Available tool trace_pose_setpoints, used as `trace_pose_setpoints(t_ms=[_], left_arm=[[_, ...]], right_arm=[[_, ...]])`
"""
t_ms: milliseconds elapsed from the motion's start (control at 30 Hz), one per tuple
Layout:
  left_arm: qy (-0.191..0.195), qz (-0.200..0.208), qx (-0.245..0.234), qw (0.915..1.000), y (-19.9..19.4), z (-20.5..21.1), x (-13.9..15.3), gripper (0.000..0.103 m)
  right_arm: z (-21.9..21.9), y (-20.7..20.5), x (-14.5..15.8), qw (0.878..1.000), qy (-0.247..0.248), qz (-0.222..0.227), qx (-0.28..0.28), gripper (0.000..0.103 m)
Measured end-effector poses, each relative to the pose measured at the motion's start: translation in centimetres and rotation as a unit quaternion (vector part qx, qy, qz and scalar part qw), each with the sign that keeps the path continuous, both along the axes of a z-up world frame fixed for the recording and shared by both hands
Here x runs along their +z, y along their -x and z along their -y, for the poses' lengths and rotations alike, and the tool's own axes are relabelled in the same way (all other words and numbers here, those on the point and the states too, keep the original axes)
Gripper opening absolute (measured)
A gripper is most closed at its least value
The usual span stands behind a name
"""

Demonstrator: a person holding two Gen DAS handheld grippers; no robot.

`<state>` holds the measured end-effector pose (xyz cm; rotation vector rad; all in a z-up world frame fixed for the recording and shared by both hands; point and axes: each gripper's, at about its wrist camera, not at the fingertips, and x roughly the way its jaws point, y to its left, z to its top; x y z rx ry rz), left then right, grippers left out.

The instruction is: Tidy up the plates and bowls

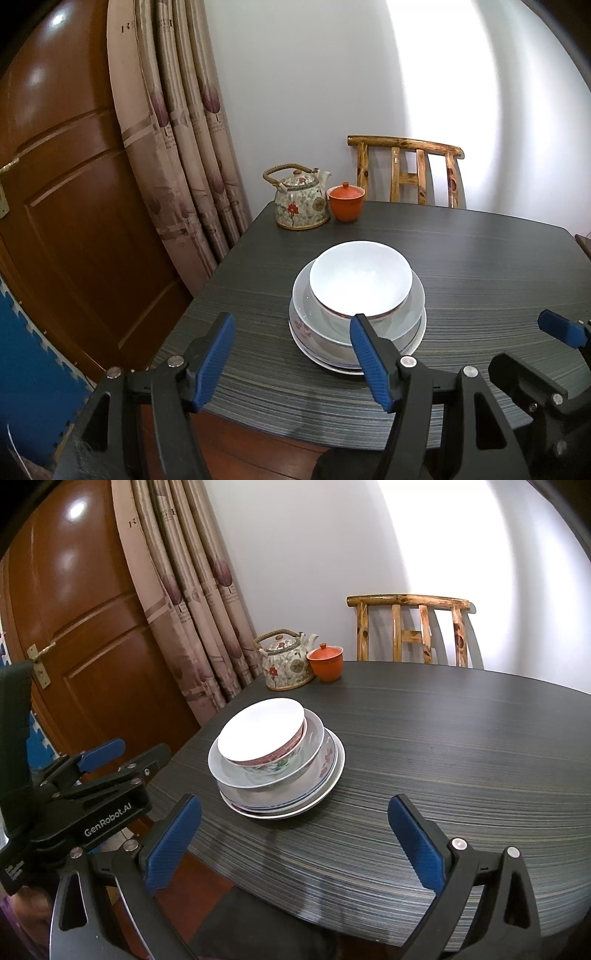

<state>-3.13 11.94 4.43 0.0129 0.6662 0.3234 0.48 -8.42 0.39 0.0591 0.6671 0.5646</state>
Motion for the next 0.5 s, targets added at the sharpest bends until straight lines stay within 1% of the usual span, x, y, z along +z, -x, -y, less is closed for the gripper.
trace_pose_setpoints(t_ms=[267,500], left_arm=[[0.007,-0.001,0.006,1.0000,-0.1,-0.5,-0.1,0.067],[0.020,-0.010,0.015,0.9996,-0.3,-1.2,-0.3,0.067]], right_arm=[[-0.4,0.2,0.6,1.000,0.010,0.017,0.000,0.101],[-0.2,0.2,0.6,1.000,0.008,0.015,0.001,0.101]])
